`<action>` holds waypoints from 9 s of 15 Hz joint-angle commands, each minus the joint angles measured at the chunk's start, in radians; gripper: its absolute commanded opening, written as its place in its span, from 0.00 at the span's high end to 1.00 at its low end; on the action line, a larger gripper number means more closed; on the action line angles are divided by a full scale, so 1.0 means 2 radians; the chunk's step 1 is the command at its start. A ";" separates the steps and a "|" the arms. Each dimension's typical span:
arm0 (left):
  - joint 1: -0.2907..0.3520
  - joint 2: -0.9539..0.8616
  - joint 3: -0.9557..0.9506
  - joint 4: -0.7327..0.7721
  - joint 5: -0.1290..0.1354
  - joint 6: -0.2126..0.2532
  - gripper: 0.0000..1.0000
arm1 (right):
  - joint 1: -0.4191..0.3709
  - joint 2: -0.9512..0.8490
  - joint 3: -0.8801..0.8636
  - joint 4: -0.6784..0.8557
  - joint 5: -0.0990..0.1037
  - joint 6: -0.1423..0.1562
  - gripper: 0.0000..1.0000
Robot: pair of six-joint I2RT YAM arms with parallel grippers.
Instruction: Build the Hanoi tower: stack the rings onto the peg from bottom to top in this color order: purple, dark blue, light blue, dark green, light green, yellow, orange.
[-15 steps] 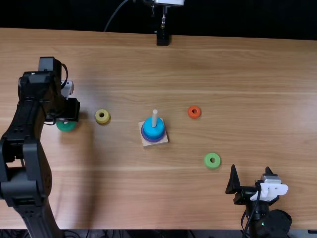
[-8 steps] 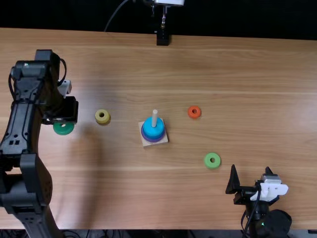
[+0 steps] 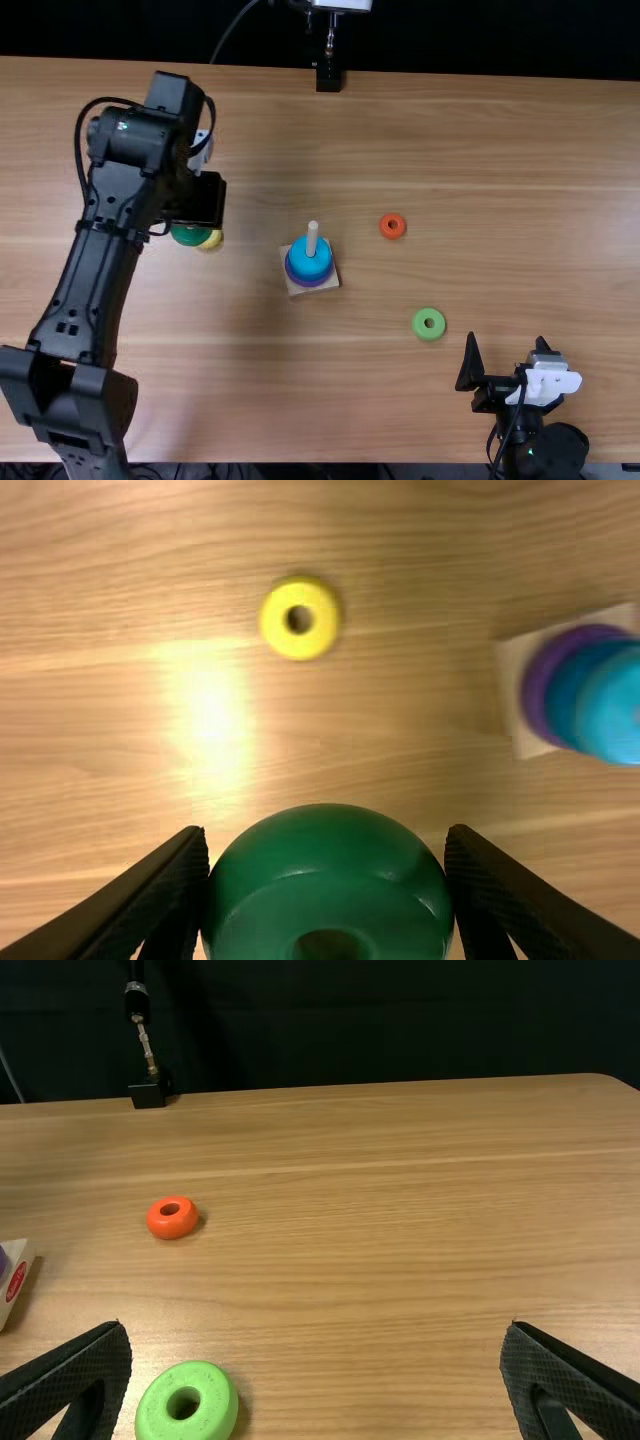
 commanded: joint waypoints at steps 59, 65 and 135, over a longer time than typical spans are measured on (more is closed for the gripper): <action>-0.095 -0.020 0.066 0.126 0.041 -0.152 0.00 | -0.006 -0.006 -0.035 -0.034 -0.005 -0.002 0.00; 0.032 -0.319 -0.359 0.524 0.036 -0.149 0.00 | -0.006 -0.006 -0.035 -0.034 -0.005 -0.002 0.00; 0.094 -0.994 -1.023 0.496 -0.038 0.042 0.00 | 0.063 0.441 0.441 -0.075 0.056 -0.025 0.00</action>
